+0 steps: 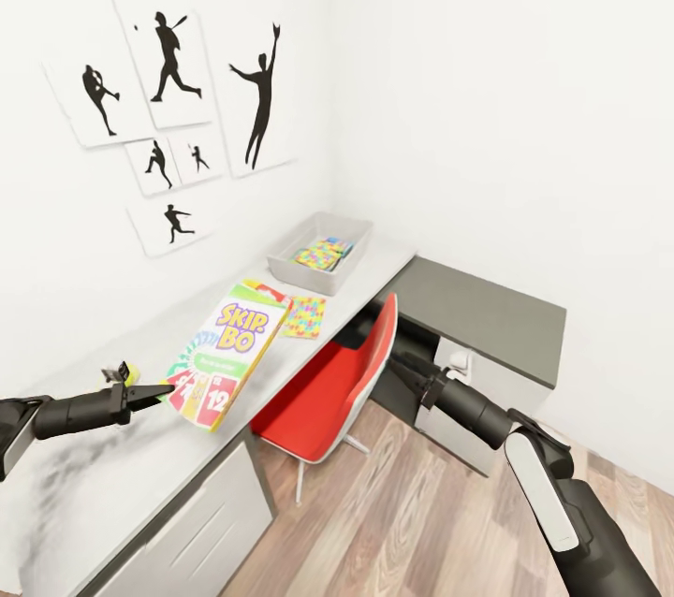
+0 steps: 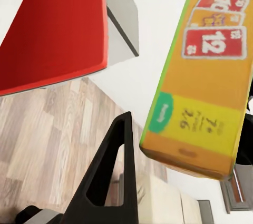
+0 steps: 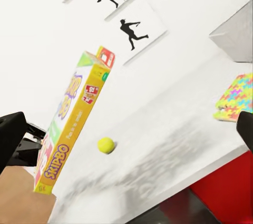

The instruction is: Put all the toys in the child's room - the three board games (two on the bed and one on the table), the two jigsaw puzzles on the table, and the tennis ball on the table - inside the toy box on the table in the child's room.

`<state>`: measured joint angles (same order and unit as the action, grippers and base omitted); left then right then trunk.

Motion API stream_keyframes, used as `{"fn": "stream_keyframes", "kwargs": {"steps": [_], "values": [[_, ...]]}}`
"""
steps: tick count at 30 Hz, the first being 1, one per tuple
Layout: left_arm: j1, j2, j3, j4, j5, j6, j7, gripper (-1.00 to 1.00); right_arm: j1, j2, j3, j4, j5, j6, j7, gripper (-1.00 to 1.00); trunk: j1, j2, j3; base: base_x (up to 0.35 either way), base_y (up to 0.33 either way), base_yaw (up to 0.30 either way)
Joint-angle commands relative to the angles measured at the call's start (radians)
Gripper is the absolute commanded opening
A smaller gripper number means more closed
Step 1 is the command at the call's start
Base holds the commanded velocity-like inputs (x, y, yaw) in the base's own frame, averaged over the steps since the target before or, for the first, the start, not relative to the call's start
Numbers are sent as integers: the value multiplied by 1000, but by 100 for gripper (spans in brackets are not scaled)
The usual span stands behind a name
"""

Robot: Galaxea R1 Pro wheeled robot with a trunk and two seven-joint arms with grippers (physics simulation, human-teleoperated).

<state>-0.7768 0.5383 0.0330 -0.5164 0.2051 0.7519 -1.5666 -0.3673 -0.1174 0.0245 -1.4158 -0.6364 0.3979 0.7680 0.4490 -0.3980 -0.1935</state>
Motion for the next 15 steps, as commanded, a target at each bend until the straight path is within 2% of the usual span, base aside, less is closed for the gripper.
{"fn": "stream_keyframes", "kwargs": {"steps": [1, 8, 15], "values": [[-1, 0, 1, -1, 0, 9, -4, -100, -1, -1, 1, 0, -10, 9, -5, 100, 1, -2, -2, 266, -236, 0], [-2, 0, 1, -1, 0, 9, -4, -100, -1, -1, 0, 0, -10, 9, -6, 100, 1, -2, -1, 257, -245, 11], [-1, 0, 1, -1, 0, 9, -4, -100, -1, -1, 1, 0, -8, 7, -8, 100, 1, -2, 5, 253, -249, 178]]}}
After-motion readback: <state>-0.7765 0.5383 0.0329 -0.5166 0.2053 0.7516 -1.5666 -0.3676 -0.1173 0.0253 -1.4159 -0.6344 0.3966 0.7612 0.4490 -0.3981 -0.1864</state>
